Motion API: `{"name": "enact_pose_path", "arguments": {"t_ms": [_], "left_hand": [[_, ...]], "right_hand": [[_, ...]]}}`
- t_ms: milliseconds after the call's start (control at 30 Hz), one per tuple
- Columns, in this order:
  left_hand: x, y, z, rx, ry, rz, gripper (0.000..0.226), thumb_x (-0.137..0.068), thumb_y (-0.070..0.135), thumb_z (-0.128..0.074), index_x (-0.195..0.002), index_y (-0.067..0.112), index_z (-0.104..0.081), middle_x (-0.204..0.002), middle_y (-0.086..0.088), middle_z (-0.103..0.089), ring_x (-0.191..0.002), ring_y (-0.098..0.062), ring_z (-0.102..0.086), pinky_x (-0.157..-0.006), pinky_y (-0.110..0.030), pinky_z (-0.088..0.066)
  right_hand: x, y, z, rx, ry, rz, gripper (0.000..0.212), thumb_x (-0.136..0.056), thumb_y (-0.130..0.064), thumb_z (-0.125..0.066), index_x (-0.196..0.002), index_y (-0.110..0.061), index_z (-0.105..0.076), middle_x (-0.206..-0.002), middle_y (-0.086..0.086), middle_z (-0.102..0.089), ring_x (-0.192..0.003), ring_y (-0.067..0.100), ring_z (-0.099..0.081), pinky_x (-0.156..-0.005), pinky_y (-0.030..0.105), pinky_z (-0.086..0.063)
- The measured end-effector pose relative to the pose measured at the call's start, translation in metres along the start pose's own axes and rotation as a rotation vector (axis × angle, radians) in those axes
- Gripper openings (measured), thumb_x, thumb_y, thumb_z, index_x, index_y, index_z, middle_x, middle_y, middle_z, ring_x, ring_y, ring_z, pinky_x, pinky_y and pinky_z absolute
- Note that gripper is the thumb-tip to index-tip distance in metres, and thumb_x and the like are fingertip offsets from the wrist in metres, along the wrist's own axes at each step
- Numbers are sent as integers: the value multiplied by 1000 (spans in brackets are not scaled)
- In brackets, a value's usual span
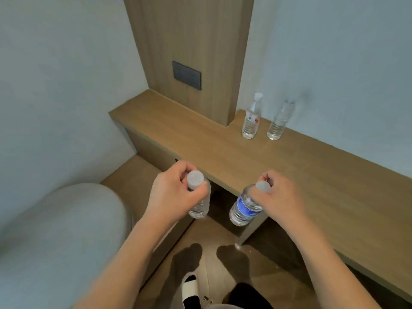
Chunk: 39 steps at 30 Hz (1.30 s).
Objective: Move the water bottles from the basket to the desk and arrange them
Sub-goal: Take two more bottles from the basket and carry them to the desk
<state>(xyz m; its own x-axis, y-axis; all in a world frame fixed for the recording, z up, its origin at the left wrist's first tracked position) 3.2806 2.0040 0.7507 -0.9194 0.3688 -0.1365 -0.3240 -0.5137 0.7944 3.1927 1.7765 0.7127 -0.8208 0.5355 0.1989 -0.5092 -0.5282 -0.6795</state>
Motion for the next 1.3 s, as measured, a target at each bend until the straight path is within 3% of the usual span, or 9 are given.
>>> {"name": "enact_pose_path", "arguments": {"t_ms": [167,267,400,600,733,900,1000,1133,1300], "left_hand": [[-74,1,-40,-2,-145,-50,21,-73,31,-78,-81,29,-59,-67,11,-61,-58,-3,-54,-53,-23,-46],[-113,2,-67,21,-192,-6,21,-72,30,-79,-81,28,-60,-67,8,-63,-57,-4,-54,-55,-29,-47],[-157,19,-107,6,-277,-63,20,-71,30,-78,-80,28,-60,-63,11,-59,-55,-1,-52,-52,-22,-42],[-215,60,-169,-53,-386,-177,21,-71,34,-75,-77,25,-57,-62,14,-58,-52,-5,-49,-52,-27,-40],[-243,82,-202,-70,-459,-243,20,-74,35,-72,-79,26,-55,-60,12,-55,-53,-6,-47,-55,-34,-44],[-271,111,-247,-93,-513,-320,19,-77,33,-74,-80,27,-56,-60,13,-54,-58,-3,-50,-52,-19,-35],[-283,122,-272,-122,-554,-348,18,-78,35,-71,-81,27,-55,-60,13,-53,-58,-2,-49,-54,-23,-35],[-297,131,-302,-110,-618,-368,21,-78,47,-61,-85,29,-53,-65,9,-56,-62,-8,-52,-60,-37,-47],[-318,151,-337,-127,-640,-413,19,-85,46,-59,-89,29,-51,-70,8,-57,-67,-10,-55,-61,-36,-47]], "right_hand": [[-37,7,25,-51,167,-92,18,-73,-32,-69,-77,-24,-54,-74,-3,-60,-66,18,-55,-58,37,-47],[-62,21,38,-57,218,-157,18,-74,-33,-69,-79,-23,-55,-74,-5,-60,-67,18,-56,-58,37,-47],[-109,42,55,-2,239,-184,21,-73,-35,-71,-76,-23,-54,-72,-8,-60,-68,16,-56,-53,30,-40],[-182,87,107,-113,406,-252,19,-69,-33,-71,-76,-23,-56,-73,-9,-61,-71,18,-58,-61,35,-47],[-223,107,137,-73,412,-248,20,-74,-35,-69,-82,-24,-55,-76,-9,-59,-73,18,-58,-57,32,-42],[-271,131,182,-18,472,-272,24,-76,-39,-66,-93,-24,-58,-86,-5,-63,-80,22,-60,-63,32,-46],[-295,148,204,52,502,-317,26,-76,-38,-65,-97,-24,-59,-91,-2,-63,-84,25,-59,-74,36,-49],[-317,183,213,71,486,-392,23,-78,-37,-64,-96,-25,-57,-91,-1,-62,-83,26,-59,-71,34,-45],[-329,217,215,1,496,-487,24,-80,-38,-63,-99,-25,-56,-94,2,-63,-83,28,-60,-69,32,-45]]}}
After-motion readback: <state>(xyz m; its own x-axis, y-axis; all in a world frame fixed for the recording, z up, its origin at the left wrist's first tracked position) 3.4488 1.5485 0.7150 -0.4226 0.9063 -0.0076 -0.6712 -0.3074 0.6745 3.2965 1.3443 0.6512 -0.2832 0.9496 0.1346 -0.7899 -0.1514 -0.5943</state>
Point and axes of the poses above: each hand's wrist, its own x-axis away from the middle knuckle, its own z-axis out of the back of the hand, y = z × x, the point moved 6 cm from there along -x, towards the middle knuckle
